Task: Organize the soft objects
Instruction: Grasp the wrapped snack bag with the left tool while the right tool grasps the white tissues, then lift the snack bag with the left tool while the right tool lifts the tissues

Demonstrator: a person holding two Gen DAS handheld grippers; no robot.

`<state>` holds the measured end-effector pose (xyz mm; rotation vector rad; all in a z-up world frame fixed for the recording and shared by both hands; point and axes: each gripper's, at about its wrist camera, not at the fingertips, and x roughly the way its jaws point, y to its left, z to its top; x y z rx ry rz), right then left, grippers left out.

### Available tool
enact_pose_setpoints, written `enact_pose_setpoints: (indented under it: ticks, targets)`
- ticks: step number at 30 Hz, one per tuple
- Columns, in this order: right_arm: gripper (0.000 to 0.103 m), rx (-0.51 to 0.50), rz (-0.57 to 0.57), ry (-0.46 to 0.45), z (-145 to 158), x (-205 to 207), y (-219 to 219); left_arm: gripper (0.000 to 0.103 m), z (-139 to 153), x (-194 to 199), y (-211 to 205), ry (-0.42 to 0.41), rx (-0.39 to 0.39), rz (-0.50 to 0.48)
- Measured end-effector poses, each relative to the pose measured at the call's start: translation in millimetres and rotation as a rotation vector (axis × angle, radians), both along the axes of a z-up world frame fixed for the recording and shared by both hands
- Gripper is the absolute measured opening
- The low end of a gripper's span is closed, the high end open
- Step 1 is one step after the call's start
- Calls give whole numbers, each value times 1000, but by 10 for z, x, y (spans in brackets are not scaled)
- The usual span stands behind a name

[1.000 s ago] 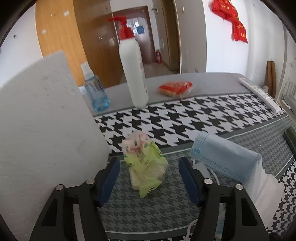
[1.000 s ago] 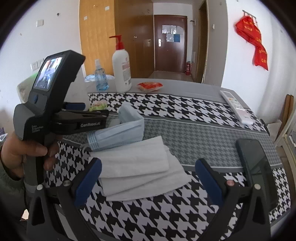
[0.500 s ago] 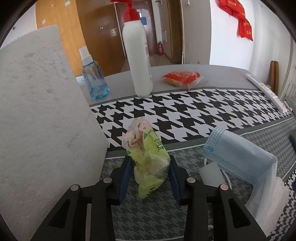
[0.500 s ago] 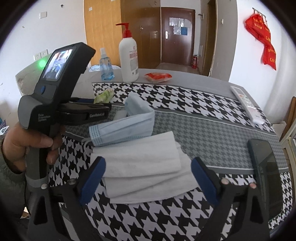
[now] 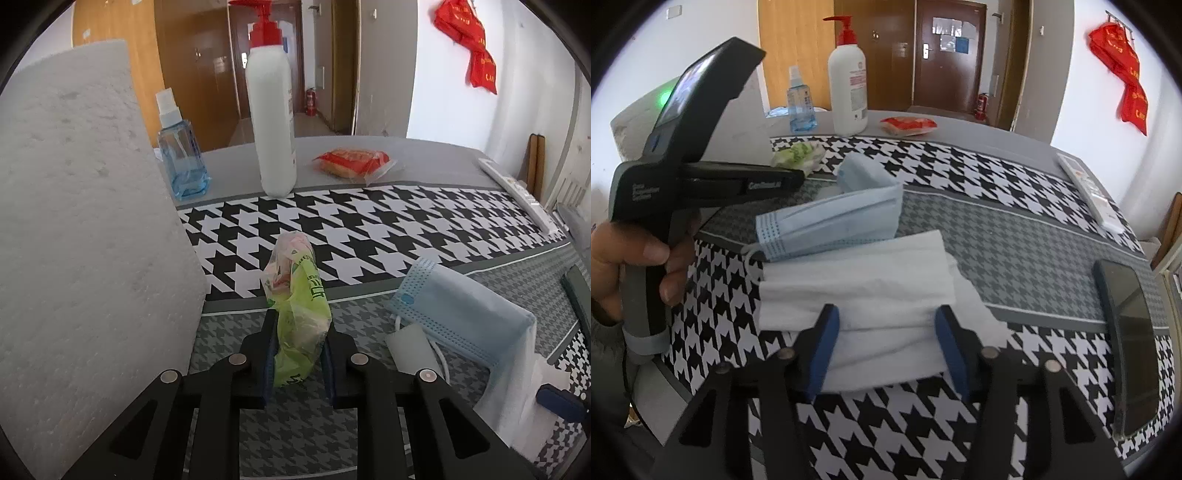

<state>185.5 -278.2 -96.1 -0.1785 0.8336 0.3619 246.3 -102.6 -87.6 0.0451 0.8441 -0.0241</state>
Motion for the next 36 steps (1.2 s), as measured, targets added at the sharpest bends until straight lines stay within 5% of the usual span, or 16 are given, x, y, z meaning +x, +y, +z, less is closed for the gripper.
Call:
enact_pose_setpoints:
  ticks: [10,36]
  targets:
    - [10,-5,-37,-8,7,-138,-54,21,58,-132,-80,-34,-17,-34]
    - [9,163,-157,-163,400,-496,-270,21,325,-582,-154,-191,-36,-106]
